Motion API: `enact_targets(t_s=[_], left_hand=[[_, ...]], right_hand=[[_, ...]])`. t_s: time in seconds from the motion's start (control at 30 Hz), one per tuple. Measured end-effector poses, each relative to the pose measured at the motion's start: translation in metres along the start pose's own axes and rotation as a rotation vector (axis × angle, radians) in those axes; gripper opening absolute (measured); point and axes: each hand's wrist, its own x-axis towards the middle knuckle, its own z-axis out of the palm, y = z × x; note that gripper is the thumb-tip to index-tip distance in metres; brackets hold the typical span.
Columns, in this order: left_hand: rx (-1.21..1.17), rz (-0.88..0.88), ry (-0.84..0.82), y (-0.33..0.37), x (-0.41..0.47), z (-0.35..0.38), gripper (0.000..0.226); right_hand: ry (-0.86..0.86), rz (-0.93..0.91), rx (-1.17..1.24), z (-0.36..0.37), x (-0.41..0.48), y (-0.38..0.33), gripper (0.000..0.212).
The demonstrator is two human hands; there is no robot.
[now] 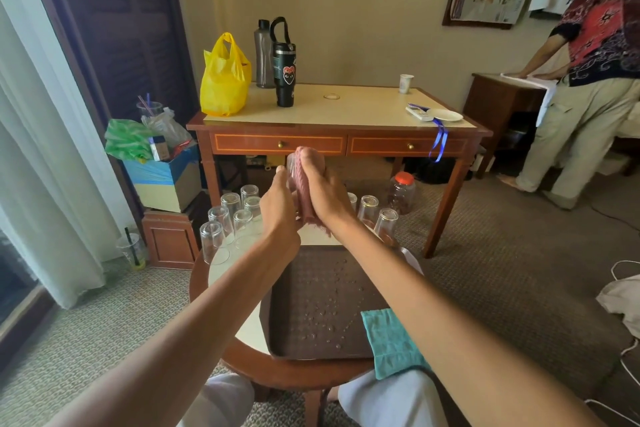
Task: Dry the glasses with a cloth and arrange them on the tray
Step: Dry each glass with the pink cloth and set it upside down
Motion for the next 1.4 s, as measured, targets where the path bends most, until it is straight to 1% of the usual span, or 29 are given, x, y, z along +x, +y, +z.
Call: enact_targets(t_s=[0.1,0.2,0.23,0.27,0.37,0.4,0.47,0.53,0.6,0.67,0.73,0.8,0.83,0.9,0.93,0.97,1.0,1.07,1.1,1.13,1.2,1.27,1.37,1.4], left_hand=[[0.028,0.029,-0.036,0.002,-0.001,-0.002,0.036],[0.082,0.05,-0.014,0.001,0.003,-0.005,0.03],[0.089,0.05,-0.012,0.0,0.005,-0.007,0.029],[0.085,0.053,-0.006,-0.001,0.006,-0.009,0.031],[0.092,0.103,0.002,-0.001,0.015,-0.016,0.041],[0.099,0.122,-0.001,-0.001,0.016,-0.017,0.039],[0.095,0.131,-0.005,-0.002,0.016,-0.017,0.028],[0.082,0.113,-0.016,-0.004,0.013,-0.016,0.025],[0.087,0.094,-0.024,-0.003,0.011,-0.014,0.028],[0.094,0.084,-0.041,-0.003,0.007,-0.011,0.032],[0.13,0.102,-0.043,-0.004,0.006,-0.008,0.034],[0.173,0.129,-0.045,-0.005,0.004,-0.004,0.038],[0.204,0.147,-0.038,-0.005,0.003,-0.004,0.045],[0.283,0.187,0.012,-0.008,0.006,-0.005,0.077],[0.287,0.201,0.046,-0.009,0.008,-0.007,0.088],[0.264,0.197,0.047,-0.01,0.007,-0.008,0.09],[0.234,0.179,0.019,-0.008,0.005,-0.008,0.087],[0.217,0.127,-0.052,-0.006,0.006,-0.01,0.069],[0.232,0.093,-0.077,-0.007,0.007,-0.011,0.061],[0.252,0.065,-0.093,-0.008,0.01,-0.013,0.058],[0.262,0.04,-0.092,-0.008,0.014,-0.017,0.066],[0.255,0.058,-0.056,-0.005,0.015,-0.018,0.071],[0.276,0.134,-0.003,0.002,0.021,-0.014,0.061],[0.278,0.147,0.009,0.004,0.025,-0.014,0.06]], right_hand=[[-0.004,0.152,0.111,0.0,0.001,-0.006,0.061],[-0.042,0.334,0.12,0.003,-0.002,0.001,0.085],[-0.059,0.364,0.121,0.004,-0.004,0.004,0.089],[-0.07,0.365,0.124,0.005,-0.006,0.009,0.088],[-0.109,0.255,0.055,0.011,-0.016,0.021,0.082],[-0.106,0.184,0.043,0.013,-0.019,0.025,0.076],[-0.055,0.038,0.054,0.015,-0.019,0.029,0.06],[0.002,-0.042,0.032,0.013,-0.013,0.027,0.05],[0.008,-0.073,-0.015,0.009,-0.006,0.02,0.054],[-0.025,-0.086,0.011,0.004,0.001,0.011,0.058],[-0.048,-0.09,0.037,-0.004,0.004,0.0,0.049],[-0.07,-0.05,0.073,-0.009,0.005,-0.005,0.05],[-0.072,-0.022,0.073,-0.01,0.004,-0.005,0.054],[-0.061,0.045,0.043,-0.008,0.003,-0.002,0.067],[-0.065,0.085,0.033,-0.006,0.001,0.001,0.072],[-0.077,0.125,0.016,-0.004,-0.002,0.004,0.077],[-0.099,0.15,0.012,-0.004,-0.003,0.007,0.081],[-0.15,0.171,0.057,-0.003,-0.005,0.018,0.084],[-0.177,0.172,0.083,-0.003,-0.006,0.024,0.083],[-0.206,0.17,0.105,-0.003,-0.007,0.03,0.08],[-0.265,0.186,0.152,-0.002,-0.011,0.042,0.075],[-0.284,0.244,0.214,-0.002,-0.017,0.052,0.076],[-0.252,0.391,0.384,-0.005,-0.023,0.063,0.074],[-0.248,0.441,0.456,-0.006,-0.023,0.067,0.077]])
